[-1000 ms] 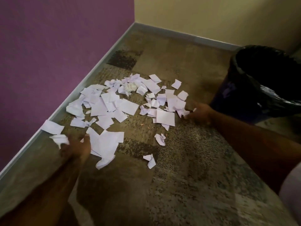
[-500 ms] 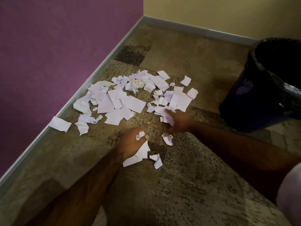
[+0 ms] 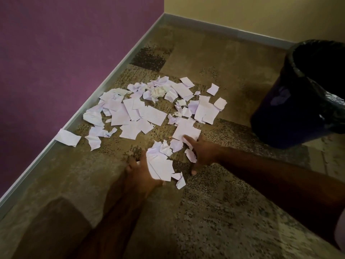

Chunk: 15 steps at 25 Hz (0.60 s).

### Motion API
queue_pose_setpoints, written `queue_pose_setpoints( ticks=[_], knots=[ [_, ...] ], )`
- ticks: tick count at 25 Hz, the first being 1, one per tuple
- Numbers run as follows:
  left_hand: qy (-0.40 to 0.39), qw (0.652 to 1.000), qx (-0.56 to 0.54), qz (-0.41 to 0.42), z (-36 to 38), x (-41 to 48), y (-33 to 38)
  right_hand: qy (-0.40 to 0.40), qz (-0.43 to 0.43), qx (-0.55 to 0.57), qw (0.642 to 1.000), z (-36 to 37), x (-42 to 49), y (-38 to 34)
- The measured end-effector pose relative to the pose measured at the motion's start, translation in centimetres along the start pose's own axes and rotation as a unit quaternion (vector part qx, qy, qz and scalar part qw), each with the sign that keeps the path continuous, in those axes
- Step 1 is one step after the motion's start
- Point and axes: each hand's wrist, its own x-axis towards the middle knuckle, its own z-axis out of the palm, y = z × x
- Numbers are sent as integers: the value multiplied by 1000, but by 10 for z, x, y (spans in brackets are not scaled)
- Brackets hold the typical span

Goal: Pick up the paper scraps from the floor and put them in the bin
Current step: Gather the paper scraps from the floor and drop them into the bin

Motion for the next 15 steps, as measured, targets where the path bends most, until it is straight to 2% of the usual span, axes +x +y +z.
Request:
queue_pose_setpoints(
  ticks=[2,4,7,9,11,13,15],
  knots=[
    [39,997,-59,23,6,2,11,3,-34,17,999,12,-1,-24],
    [45,982,-177,46,8,4,18,-2,-78,23,997,23,-1,-46],
    [17,937,-344,56,5,11,28,9,-122,73,990,31,-4,-64],
    [3,908,-415,55,2,17,30,8,-123,165,979,26,-8,-64],
    [-17,866,-500,5,-2,20,30,-20,-126,287,949,22,-11,-58],
    [-47,815,-576,-37,-6,21,33,-70,-137,409,900,19,-16,-52],
    [-46,809,-585,-37,-11,20,36,-117,-146,478,858,16,-20,-45]
  ],
)
